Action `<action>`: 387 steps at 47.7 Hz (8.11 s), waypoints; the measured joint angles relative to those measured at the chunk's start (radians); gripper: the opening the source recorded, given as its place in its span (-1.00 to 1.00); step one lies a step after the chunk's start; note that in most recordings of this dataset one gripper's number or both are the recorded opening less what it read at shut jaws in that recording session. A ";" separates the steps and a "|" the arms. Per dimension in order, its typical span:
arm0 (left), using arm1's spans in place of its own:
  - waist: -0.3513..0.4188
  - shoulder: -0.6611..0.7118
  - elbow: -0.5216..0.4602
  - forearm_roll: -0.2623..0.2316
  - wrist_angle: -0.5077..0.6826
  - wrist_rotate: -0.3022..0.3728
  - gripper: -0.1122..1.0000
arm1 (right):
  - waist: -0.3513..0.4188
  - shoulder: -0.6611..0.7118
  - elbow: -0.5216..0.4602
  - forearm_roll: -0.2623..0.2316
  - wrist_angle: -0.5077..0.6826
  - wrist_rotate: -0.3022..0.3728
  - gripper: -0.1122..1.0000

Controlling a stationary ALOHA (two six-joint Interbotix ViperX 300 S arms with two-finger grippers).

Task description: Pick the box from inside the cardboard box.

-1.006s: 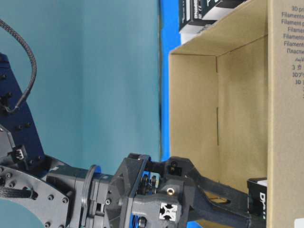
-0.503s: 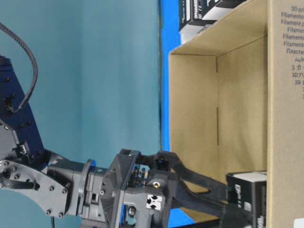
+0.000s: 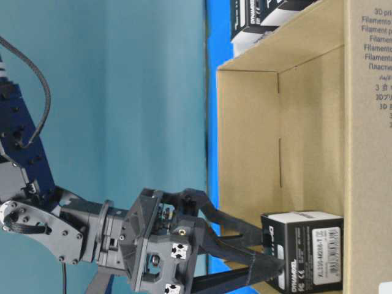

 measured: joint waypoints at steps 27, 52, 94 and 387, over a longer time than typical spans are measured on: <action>0.000 -0.006 -0.002 0.000 -0.011 -0.003 -0.89 | 0.008 -0.028 -0.017 -0.006 0.040 -0.006 0.99; 0.000 -0.006 -0.003 0.000 -0.018 -0.006 -0.89 | 0.015 -0.206 -0.196 -0.008 0.357 -0.020 0.99; -0.034 -0.006 -0.006 0.000 -0.020 -0.055 -0.89 | 0.063 -0.206 -0.141 -0.212 0.321 -0.035 0.99; -0.043 0.023 -0.029 0.000 -0.003 -0.060 -0.89 | 0.387 -0.847 1.335 -0.242 -0.492 0.365 0.29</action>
